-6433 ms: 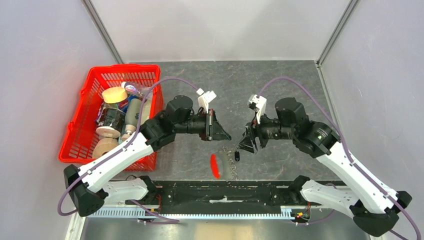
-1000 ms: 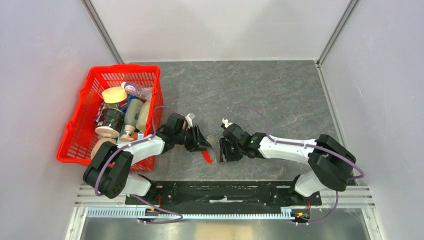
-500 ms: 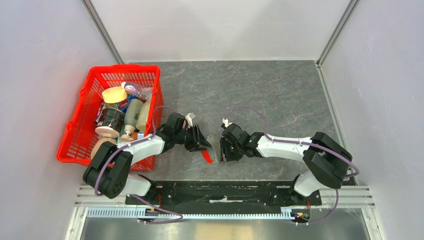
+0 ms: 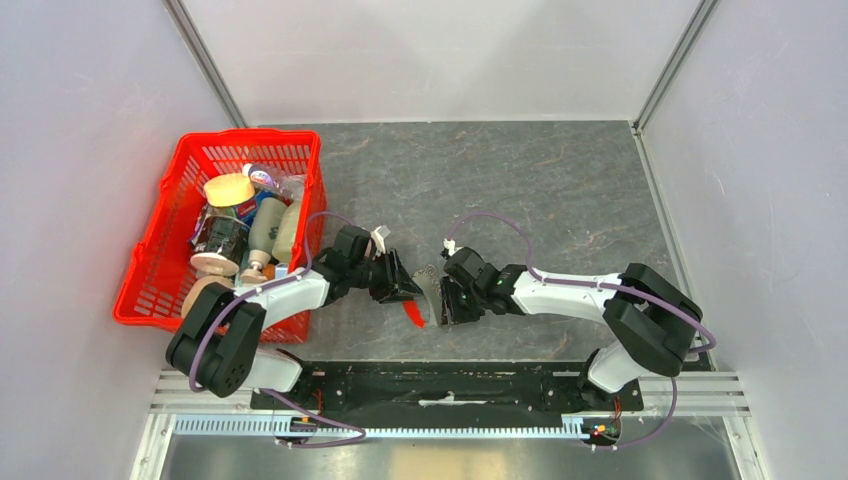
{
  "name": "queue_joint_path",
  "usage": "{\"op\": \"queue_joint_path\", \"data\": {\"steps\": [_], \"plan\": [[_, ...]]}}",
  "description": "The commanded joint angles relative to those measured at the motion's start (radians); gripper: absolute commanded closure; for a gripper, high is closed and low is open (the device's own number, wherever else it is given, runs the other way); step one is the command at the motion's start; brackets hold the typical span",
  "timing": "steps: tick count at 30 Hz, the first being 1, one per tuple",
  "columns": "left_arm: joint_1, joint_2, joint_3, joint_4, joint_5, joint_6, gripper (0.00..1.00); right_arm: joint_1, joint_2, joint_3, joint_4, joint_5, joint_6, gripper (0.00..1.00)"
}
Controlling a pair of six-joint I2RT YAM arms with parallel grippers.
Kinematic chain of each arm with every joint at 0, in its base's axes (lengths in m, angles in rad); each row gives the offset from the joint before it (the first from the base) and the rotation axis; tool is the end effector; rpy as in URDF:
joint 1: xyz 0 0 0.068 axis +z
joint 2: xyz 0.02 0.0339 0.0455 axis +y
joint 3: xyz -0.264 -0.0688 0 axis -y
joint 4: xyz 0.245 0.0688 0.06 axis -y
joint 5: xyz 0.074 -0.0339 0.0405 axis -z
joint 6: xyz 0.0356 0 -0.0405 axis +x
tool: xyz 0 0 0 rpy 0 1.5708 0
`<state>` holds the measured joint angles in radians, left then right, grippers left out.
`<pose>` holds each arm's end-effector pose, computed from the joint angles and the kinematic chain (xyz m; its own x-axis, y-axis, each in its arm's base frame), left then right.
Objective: Put the keys on the keyring
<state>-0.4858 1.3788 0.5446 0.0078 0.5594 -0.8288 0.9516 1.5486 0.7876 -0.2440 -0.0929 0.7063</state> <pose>0.2116 -0.1331 0.1548 -0.9656 -0.1967 -0.1701 0.0029 0.6462 -0.7632 0.1666 0.2394 0.1595 -0.9177 -0.1742 -0.3570 -0.3208 0.8550 0.4075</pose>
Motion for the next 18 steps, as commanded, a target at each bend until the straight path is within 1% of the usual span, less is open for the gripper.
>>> {"op": "queue_joint_path", "data": {"steps": [1, 14, 18], "plan": [[0.009, -0.025, 0.034, 0.015, -0.009, 0.034, 0.55, -0.002, 0.003, -0.001, 0.014, -0.019, -0.004, 0.66], [0.009, -0.036, 0.032, 0.012, -0.008, 0.033, 0.55, -0.001, 0.032, 0.004, 0.018, -0.011, 0.016, 0.69], [0.009, -0.037, 0.033, 0.011, -0.009, 0.036, 0.55, -0.001, 0.034, 0.002, 0.023, -0.005, 0.025, 0.72]]}}
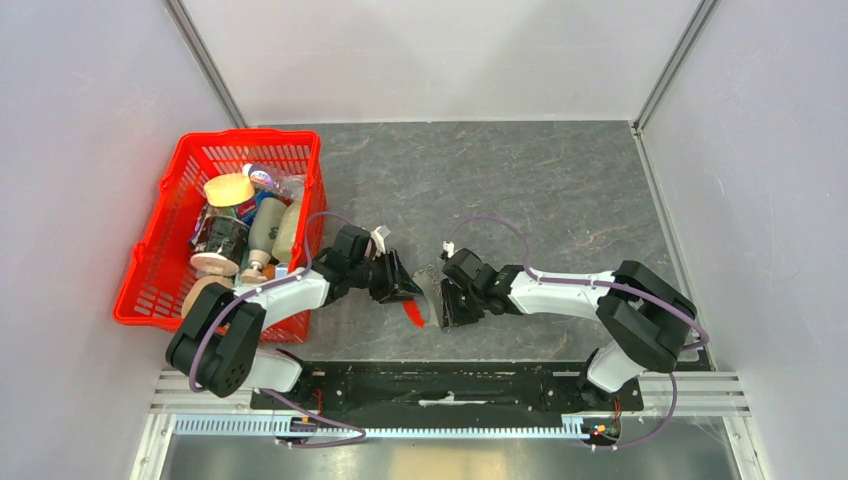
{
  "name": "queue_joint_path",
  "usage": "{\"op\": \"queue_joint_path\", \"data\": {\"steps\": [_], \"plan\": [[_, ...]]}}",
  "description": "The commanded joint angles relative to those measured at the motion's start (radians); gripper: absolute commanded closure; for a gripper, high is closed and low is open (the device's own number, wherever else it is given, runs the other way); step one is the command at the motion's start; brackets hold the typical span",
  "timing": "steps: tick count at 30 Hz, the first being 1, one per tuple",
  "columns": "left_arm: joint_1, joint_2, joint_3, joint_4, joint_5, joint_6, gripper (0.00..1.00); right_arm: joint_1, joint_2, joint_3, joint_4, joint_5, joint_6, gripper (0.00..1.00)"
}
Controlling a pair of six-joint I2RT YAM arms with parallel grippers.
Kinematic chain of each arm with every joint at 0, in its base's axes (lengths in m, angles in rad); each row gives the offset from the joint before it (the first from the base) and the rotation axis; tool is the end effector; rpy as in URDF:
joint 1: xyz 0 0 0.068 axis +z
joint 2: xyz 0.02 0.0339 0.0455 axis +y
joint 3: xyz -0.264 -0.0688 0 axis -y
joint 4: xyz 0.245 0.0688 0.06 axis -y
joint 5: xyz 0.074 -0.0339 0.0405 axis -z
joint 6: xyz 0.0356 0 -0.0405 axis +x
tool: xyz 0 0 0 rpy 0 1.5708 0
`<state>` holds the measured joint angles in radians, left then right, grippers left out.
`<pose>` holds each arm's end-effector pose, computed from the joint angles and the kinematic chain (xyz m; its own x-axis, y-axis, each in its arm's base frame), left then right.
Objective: Put the keys on the keyring
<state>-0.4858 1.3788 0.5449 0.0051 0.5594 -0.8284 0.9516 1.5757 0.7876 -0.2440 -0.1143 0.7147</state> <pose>0.2115 -0.1330 0.1547 -0.9660 -0.1962 -0.1686 0.0016 0.6471 -0.7624 0.1666 0.2407 0.1522 -0.9288 -0.1813 -0.3233 -0.3102 0.8576 0.4102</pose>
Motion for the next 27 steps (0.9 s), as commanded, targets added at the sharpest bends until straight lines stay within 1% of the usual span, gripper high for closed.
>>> {"op": "queue_joint_path", "data": {"steps": [1, 6, 10, 13, 14, 16, 21, 27], "plan": [[0.009, -0.035, 0.033, 0.013, -0.009, 0.035, 0.55, -0.001, 0.005, 0.001, 0.023, 0.018, 0.018, 0.73], [0.009, -0.032, 0.032, 0.015, -0.009, 0.037, 0.55, -0.001, -0.003, 0.005, 0.022, 0.023, 0.021, 0.80], [0.009, -0.032, 0.031, 0.015, -0.008, 0.038, 0.55, -0.001, -0.009, 0.015, 0.020, 0.023, 0.023, 0.82], [0.009, -0.035, 0.032, 0.016, 0.000, 0.040, 0.55, -0.001, -0.012, 0.022, 0.017, 0.029, 0.026, 0.86], [0.009, -0.037, 0.031, 0.017, 0.004, 0.042, 0.55, -0.001, -0.013, 0.024, 0.017, 0.032, 0.027, 0.88], [0.005, -0.048, 0.027, 0.034, 0.021, 0.042, 0.55, -0.001, -0.011, 0.025, 0.016, 0.038, 0.037, 1.00], [-0.030, -0.104, 0.023, 0.049, 0.045, 0.052, 0.55, -0.001, -0.044, 0.006, 0.037, 0.046, 0.081, 1.00], [-0.059, -0.236, 0.023, 0.042, 0.067, 0.067, 0.54, -0.001, -0.124, 0.012, 0.017, 0.030, 0.155, 1.00]]}}
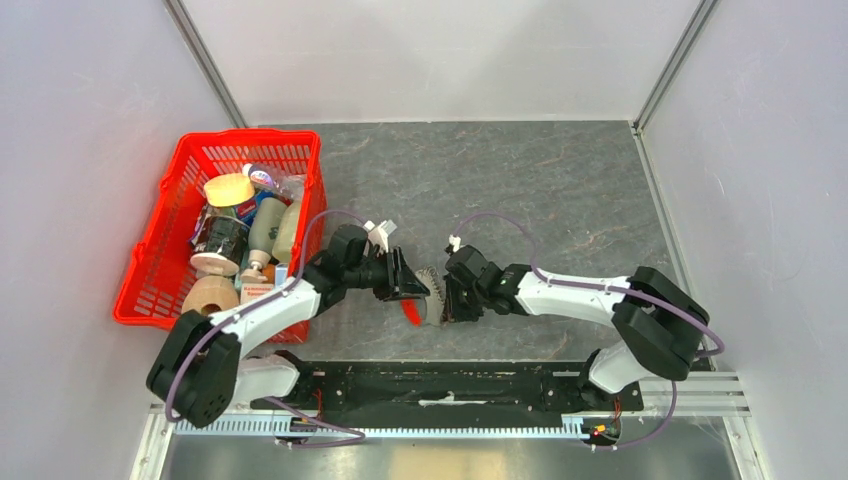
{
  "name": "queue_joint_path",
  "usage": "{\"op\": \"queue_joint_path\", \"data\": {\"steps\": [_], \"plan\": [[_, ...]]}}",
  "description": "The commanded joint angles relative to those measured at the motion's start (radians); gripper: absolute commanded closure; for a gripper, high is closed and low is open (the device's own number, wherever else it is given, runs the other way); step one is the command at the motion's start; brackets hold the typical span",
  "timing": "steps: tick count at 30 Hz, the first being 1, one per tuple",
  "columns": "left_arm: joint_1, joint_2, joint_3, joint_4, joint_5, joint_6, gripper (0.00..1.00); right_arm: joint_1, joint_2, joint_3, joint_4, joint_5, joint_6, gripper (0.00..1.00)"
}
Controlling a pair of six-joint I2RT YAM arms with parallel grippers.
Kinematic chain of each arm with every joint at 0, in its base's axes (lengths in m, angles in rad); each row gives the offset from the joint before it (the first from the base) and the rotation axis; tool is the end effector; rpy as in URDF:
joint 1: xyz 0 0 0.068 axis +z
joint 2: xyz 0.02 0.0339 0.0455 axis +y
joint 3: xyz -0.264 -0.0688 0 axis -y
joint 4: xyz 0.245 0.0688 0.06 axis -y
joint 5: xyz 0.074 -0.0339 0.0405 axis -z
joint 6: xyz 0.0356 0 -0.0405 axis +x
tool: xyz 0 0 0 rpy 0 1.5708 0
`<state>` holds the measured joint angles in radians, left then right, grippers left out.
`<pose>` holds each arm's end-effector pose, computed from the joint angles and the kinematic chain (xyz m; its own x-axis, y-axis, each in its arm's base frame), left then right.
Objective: Put the keys on the keyring
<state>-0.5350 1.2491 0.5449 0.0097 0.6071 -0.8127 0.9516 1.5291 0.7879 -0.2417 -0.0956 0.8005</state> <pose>0.1973 -0.1406 0.1850 -0.9564 -0.1264 -0.2632 0.1474 0.5691 -0.8090 0.1661 0.2389 0.1650 -0.9401 -0.0882 -0.3292 -0.2393 0.8586 0.4534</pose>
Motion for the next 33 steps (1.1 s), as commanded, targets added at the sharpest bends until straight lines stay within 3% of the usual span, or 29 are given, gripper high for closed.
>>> {"op": "queue_joint_path", "data": {"steps": [1, 20, 33], "plan": [[-0.011, -0.129, 0.024, 0.032, 0.019, 0.056, 0.54, -0.001, -0.096, 0.011, 0.012, 0.006, 0.087, 1.00], [-0.014, -0.580, 0.070, -0.056, 0.140, 0.096, 0.52, -0.022, -0.314, 0.041, 0.096, -0.041, 0.552, 1.00], [-0.014, -0.717, 0.150, -0.120, 0.192, 0.059, 0.52, -0.027, -0.326, 0.062, 0.294, -0.317, 0.808, 1.00]]}}
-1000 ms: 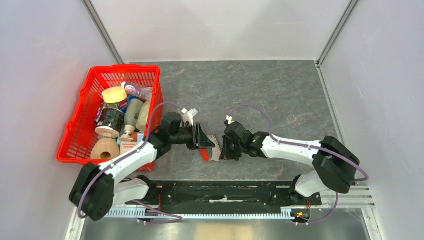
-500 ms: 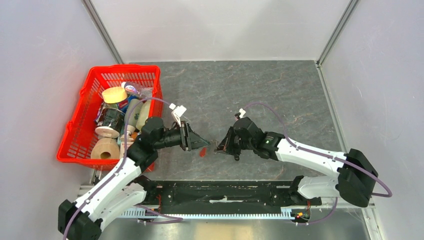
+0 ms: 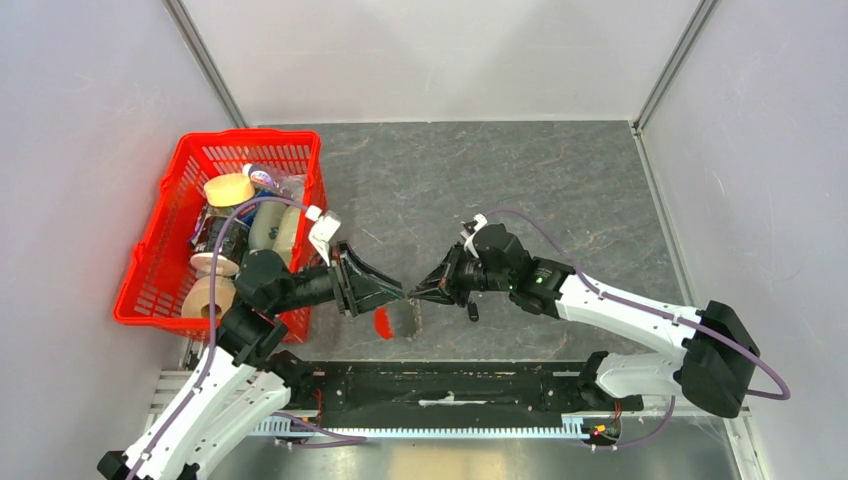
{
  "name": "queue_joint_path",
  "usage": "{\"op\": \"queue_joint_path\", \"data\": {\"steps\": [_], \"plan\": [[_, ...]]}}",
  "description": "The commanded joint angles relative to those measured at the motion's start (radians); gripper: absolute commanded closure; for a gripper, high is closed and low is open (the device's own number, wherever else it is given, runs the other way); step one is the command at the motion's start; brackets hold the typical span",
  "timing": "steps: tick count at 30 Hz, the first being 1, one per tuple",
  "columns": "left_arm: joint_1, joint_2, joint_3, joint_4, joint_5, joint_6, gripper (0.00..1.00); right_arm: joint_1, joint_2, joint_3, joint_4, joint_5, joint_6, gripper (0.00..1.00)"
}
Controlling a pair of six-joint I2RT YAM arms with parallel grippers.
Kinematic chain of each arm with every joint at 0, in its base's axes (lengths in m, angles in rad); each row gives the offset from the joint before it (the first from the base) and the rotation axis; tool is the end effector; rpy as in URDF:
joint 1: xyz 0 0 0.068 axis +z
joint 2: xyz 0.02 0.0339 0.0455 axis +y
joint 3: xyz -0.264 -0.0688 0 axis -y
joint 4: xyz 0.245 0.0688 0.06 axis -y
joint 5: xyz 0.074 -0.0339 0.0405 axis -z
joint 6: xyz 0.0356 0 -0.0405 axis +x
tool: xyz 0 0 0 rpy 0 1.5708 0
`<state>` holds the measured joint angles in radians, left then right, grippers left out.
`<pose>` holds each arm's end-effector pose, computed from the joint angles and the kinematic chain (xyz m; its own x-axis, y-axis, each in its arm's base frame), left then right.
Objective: Put the keys on the keyring
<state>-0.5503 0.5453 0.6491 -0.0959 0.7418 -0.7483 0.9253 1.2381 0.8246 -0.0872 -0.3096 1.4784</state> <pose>0.0999 -0.0895 0.3363 -0.6492 -0.1902 -0.7365 0.7091 0.1988 -0.6765 0.1579 0.2277 0.2677 -0.9443 0.3226 0.0647 0.2025 0.4150 0.8870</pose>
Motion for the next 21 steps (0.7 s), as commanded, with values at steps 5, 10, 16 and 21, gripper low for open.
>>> {"op": "queue_joint_path", "data": {"steps": [5, 10, 16, 21], "plan": [[0.001, -0.051, 0.063, 0.007, 0.131, -0.037, 0.52, 0.002, -0.067, -0.004, 0.225, -0.133, 0.209, 1.00], [0.001, -0.075, 0.107, -0.040, 0.168, -0.036, 0.52, 0.006, -0.124, -0.024, 0.229, -0.092, 0.239, 1.00], [0.000, -0.104, 0.097, -0.068, 0.206, -0.048, 0.53, 0.006, -0.192, -0.042, 0.249, -0.028, 0.286, 1.00], [0.000, -0.123, 0.066, -0.073, 0.222, -0.049, 0.54, 0.006, -0.234, -0.038, 0.233, 0.011, 0.301, 1.00]]}}
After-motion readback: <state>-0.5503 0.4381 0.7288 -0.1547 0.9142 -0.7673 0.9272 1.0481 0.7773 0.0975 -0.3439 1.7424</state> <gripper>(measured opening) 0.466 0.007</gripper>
